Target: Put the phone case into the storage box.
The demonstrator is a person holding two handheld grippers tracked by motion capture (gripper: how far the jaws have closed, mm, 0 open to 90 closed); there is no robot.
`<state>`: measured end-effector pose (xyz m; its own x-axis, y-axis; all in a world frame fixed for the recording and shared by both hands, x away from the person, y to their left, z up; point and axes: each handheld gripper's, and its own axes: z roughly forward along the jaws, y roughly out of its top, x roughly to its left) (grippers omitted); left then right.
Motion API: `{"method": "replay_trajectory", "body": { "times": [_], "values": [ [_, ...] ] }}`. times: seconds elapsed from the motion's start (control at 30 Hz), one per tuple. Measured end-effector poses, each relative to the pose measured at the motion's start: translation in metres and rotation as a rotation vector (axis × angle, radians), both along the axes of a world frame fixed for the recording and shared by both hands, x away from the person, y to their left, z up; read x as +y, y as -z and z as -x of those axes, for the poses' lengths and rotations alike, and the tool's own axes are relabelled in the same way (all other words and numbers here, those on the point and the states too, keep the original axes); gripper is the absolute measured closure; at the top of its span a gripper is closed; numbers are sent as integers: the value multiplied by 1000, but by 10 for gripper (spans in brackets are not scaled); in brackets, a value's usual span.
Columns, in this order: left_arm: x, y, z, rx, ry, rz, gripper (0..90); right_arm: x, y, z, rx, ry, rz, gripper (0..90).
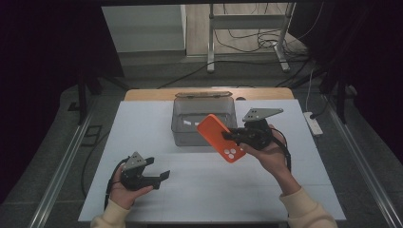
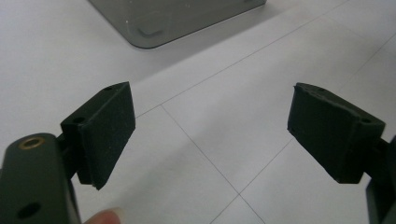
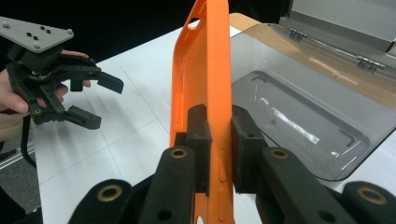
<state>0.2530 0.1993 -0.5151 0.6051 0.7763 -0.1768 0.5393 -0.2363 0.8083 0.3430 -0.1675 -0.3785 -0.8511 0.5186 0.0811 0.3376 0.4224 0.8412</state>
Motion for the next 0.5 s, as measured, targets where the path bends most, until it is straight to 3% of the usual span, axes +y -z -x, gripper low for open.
{"method": "replay_trajectory", "body": {
  "times": [0.5],
  "values": [
    [0, 0, 0, 3, 4, -2, 153, 0, -1, -5, 14, 48, 4, 799]
  ]
}}
